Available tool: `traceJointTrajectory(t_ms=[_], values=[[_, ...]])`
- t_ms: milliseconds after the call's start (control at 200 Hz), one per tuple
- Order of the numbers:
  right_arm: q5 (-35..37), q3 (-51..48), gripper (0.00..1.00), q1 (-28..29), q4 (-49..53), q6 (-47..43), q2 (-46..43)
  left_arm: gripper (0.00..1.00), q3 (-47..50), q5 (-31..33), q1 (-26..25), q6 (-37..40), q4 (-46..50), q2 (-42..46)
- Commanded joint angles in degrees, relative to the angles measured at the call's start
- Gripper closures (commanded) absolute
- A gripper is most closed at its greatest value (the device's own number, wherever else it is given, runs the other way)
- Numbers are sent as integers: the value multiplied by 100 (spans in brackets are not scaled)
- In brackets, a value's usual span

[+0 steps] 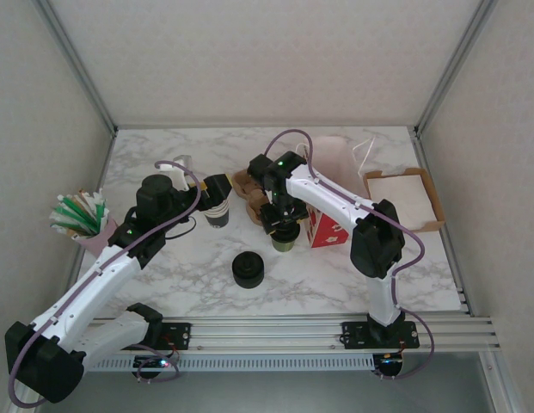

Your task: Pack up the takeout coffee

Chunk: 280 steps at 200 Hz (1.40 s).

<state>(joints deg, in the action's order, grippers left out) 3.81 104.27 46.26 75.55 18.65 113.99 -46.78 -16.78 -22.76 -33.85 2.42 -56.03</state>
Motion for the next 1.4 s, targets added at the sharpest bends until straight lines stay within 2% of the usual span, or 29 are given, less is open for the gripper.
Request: traceJointTrajectory(t_ms=[0, 776, 1397], values=[[-92, -119, 30, -34, 28, -37, -92, 0, -138, -96, 53, -16, -173, 21], [198, 770, 30, 489, 968, 14, -676, 0, -163, -100, 53, -61, -225, 83], [-173, 1971, 31, 934, 1457, 94, -1661, 0, -626, 40, 70, 132, -97, 25]])
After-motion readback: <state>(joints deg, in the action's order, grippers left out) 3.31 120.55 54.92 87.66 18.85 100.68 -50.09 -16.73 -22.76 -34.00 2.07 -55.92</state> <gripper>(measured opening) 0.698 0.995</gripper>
